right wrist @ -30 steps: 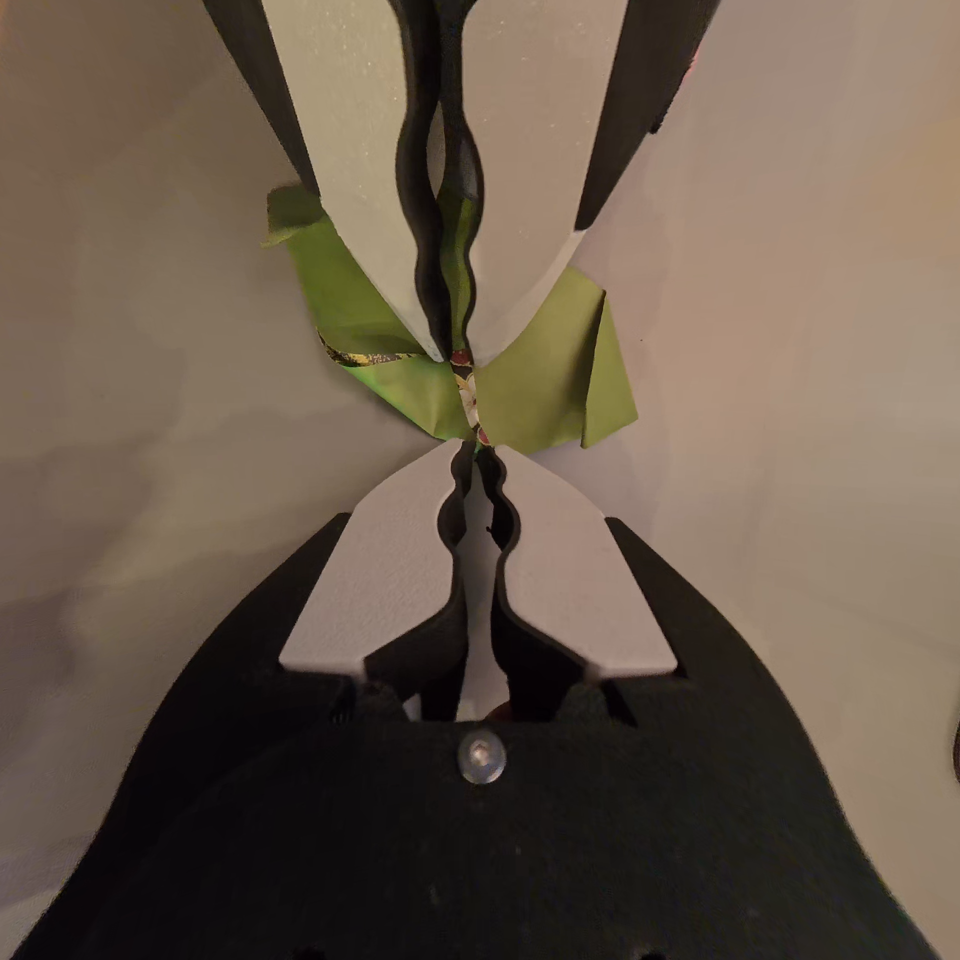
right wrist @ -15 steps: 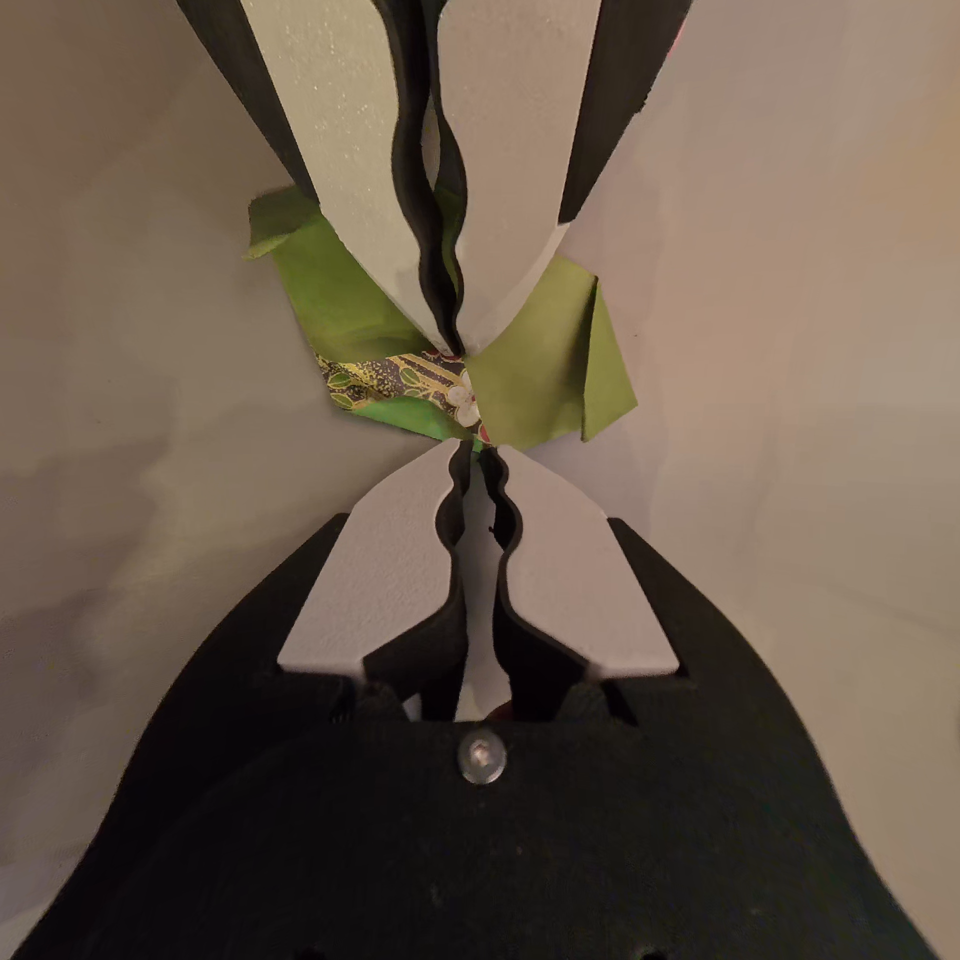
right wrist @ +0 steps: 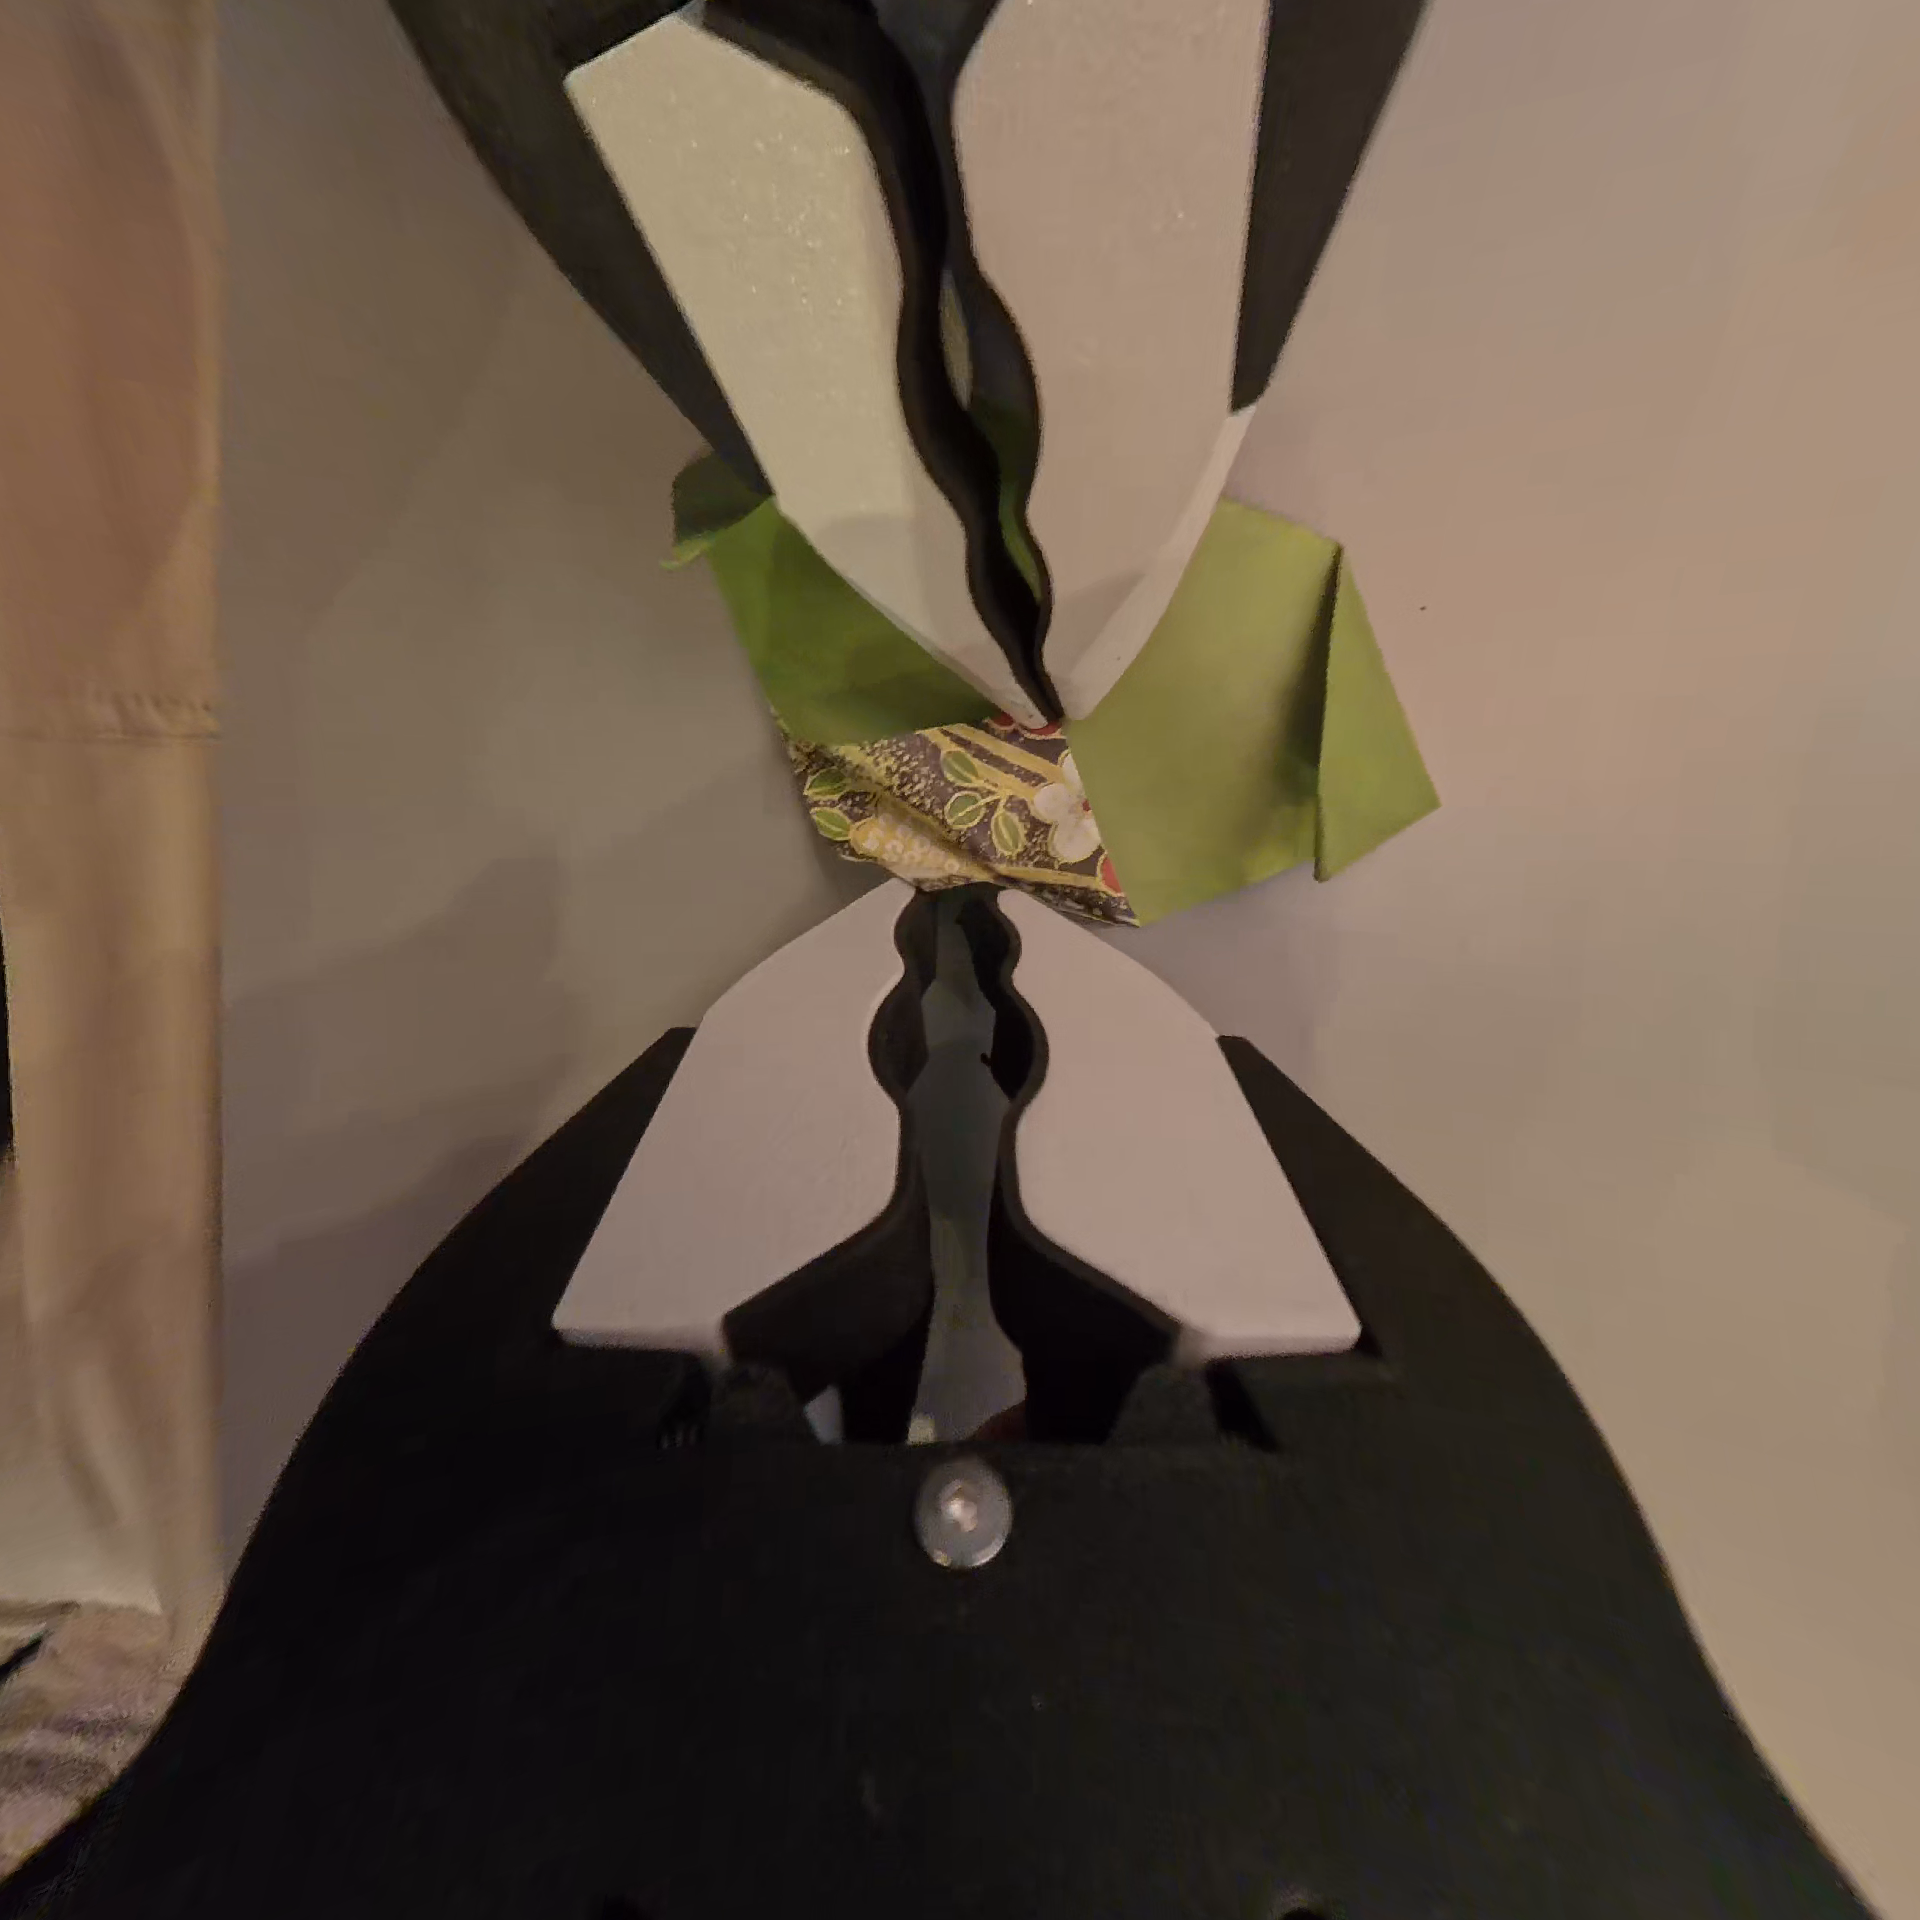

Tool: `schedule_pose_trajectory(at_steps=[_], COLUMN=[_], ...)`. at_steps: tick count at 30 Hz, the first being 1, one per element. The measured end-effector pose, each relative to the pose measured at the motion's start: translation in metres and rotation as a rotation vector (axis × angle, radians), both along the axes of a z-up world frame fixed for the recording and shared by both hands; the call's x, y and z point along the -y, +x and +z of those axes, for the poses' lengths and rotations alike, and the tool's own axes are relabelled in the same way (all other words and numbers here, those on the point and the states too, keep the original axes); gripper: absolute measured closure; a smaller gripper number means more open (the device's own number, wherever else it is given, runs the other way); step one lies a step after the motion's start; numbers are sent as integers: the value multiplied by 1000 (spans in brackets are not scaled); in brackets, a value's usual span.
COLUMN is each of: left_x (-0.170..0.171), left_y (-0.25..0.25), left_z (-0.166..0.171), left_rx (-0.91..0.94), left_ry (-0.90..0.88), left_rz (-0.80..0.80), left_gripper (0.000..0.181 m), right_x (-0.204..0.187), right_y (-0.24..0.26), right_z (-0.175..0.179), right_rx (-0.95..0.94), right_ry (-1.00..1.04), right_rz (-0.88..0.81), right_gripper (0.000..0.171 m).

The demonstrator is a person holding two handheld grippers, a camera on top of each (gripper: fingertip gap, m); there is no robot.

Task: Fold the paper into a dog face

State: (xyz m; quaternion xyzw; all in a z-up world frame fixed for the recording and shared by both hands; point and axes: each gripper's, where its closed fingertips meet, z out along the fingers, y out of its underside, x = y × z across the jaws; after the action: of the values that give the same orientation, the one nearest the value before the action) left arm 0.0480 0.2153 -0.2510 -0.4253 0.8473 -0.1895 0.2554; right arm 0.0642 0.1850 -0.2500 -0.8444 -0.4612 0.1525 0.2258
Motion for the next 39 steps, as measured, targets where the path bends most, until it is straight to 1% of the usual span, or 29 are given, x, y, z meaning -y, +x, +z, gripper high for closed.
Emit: schedule_pose_trajectory(at_steps=[1,6,10,20,23,27,34,39], left_x=[0,0,0,0,0,-1,0,0], left_y=[0,0,0,0,0,0,0,0], left_z=[0,0,0,0,0,0,0,0], left_rx=[0,1,2,3,1,1,1,1], left_ry=[-1,0,-3,-7,-7,-6,-8,-3], left_rz=[1,0,2,3,4,4,3,2], left_gripper=[181,181,181,181,181,181,181,181], right_x=[-2,-8,-11,-14,-14,-16,-16,-18], right_y=[0,1,1,0,-1,-3,-3,-4], right_z=[0,2,1,7,3,8,4,7], right_rx=[-9,-13,5,24,36,-6,27,-1], right_ry=[4,46,63,98,91,90,89,76], right_rz=[-21,-82,-96,-73,-65,-84,-70,-87], right_gripper=[165,165,165,166,166,166,166,166])
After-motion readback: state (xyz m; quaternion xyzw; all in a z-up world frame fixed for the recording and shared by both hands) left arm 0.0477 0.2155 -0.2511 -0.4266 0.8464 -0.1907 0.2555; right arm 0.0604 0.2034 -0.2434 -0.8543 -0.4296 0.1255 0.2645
